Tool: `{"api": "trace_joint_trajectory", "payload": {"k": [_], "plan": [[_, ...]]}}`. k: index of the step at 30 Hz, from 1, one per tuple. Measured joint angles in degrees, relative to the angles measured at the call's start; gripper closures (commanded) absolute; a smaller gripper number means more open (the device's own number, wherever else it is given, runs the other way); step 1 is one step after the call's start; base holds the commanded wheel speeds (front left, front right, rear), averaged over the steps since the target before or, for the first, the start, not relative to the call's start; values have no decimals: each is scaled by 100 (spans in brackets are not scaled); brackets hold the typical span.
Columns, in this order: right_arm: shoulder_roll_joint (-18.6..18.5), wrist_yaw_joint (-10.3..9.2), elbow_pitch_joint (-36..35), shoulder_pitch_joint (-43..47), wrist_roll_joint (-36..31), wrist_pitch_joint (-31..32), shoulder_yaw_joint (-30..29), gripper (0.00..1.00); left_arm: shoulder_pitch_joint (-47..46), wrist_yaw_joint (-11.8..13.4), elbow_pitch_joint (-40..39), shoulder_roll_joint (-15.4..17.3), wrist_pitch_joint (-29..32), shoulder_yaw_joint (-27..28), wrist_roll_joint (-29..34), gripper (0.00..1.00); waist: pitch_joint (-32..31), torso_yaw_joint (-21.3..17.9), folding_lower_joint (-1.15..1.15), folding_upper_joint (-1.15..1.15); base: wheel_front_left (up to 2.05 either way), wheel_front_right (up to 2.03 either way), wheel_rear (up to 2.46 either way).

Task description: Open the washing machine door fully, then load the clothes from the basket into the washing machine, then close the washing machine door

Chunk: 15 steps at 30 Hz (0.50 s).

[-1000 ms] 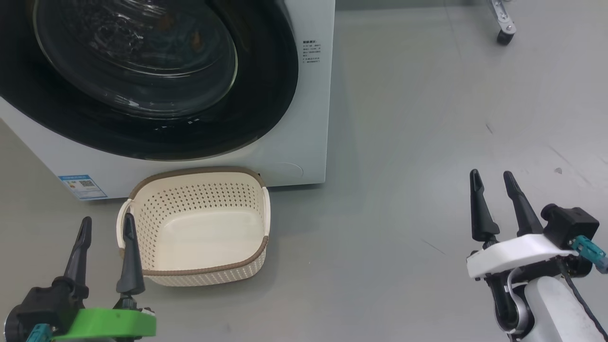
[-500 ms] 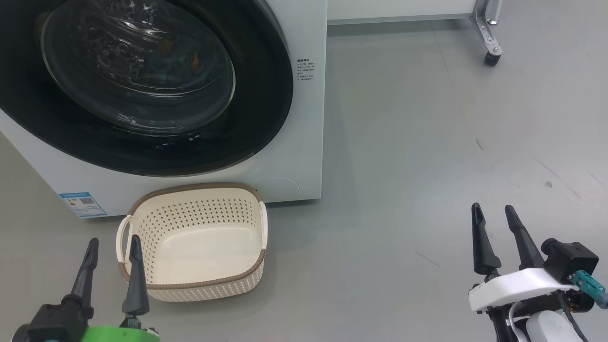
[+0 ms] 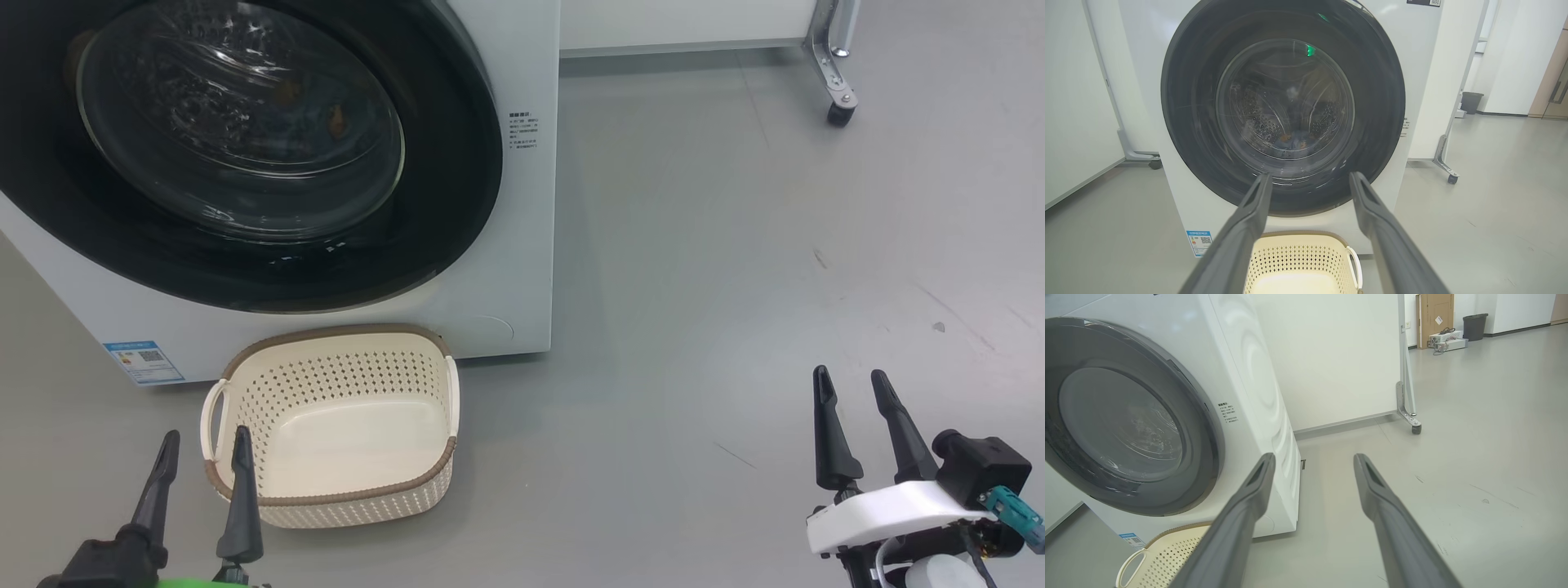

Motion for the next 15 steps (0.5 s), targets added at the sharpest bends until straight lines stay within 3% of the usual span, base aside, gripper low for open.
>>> {"api": "trace_joint_trajectory", "payload": {"k": [15], "plan": [[63,8,-113,218,-59,0,-77,0,106,0,19,15,0,-96,19,0,-75,9,0,0,0,0,0]]}}
